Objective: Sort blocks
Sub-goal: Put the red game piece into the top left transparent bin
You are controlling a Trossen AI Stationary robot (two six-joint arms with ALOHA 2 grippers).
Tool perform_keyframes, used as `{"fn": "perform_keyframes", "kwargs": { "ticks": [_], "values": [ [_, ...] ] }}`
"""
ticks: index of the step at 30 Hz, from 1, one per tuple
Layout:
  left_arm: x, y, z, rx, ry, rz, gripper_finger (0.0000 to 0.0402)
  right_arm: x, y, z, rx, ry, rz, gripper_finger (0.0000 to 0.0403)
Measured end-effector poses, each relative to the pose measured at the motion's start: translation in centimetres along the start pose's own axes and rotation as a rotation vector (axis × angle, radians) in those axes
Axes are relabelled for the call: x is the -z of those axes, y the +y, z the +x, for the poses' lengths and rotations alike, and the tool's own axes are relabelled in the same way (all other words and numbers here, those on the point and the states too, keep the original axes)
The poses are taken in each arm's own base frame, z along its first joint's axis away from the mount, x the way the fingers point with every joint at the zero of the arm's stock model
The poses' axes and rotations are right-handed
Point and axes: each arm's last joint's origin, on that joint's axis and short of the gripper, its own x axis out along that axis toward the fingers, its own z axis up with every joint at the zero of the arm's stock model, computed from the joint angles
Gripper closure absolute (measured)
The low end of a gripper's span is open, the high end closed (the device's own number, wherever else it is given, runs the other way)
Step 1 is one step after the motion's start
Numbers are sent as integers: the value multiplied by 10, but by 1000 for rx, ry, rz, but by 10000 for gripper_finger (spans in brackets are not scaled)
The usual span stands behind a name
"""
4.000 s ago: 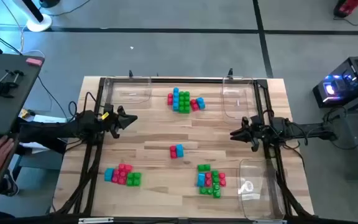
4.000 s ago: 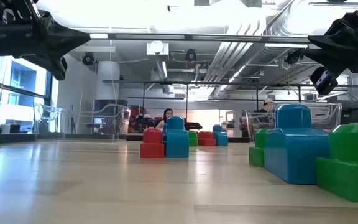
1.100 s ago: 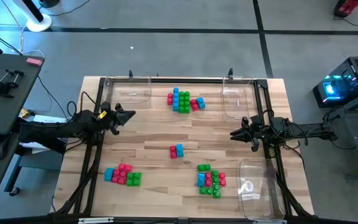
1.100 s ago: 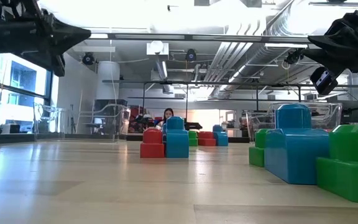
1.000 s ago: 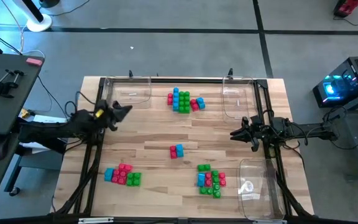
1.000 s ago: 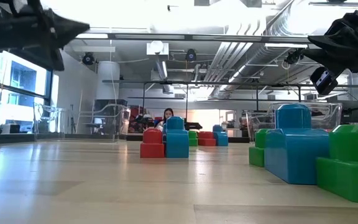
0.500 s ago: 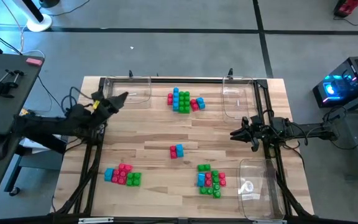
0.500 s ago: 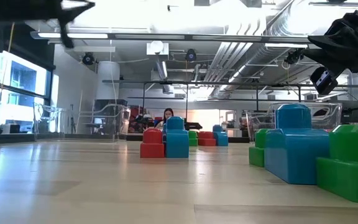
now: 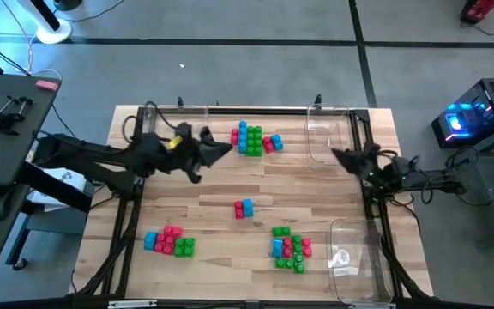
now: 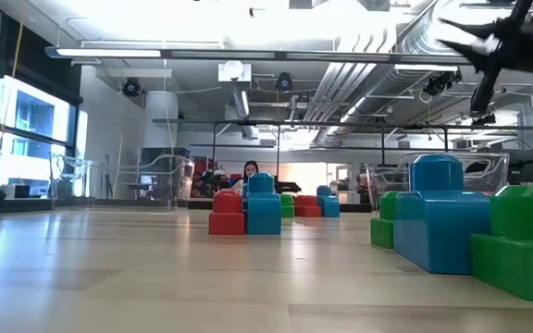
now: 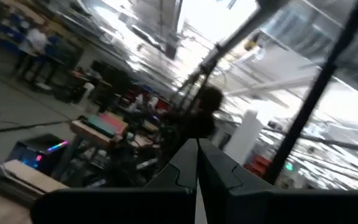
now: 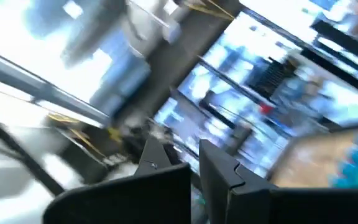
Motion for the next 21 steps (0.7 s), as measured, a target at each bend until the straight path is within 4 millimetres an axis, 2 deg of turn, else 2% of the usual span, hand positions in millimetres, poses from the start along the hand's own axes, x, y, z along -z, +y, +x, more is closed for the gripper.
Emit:
{"fn": "perform_keyframes", "kwargs": {
  "ticks": [4,6,10,13,16,21],
  "values": [
    [-5,7,17,-64,-54,3,402,-8,18,5,-196,29,-12,402],
    [-11,11,20,-51,-45,2,401,-13,30,12,-236,74,-36,402],
    [-31,11,16,0,53,-47,386,-14,50,38,-171,218,-140,402],
    [-41,5,2,-10,234,-122,362,-10,64,62,-114,358,-224,402],
    [-34,0,-18,-86,469,-246,331,-1,72,85,-44,499,-311,397],
    [2,-16,-53,-249,876,-354,274,19,75,121,85,674,-448,351]
  ]
}}
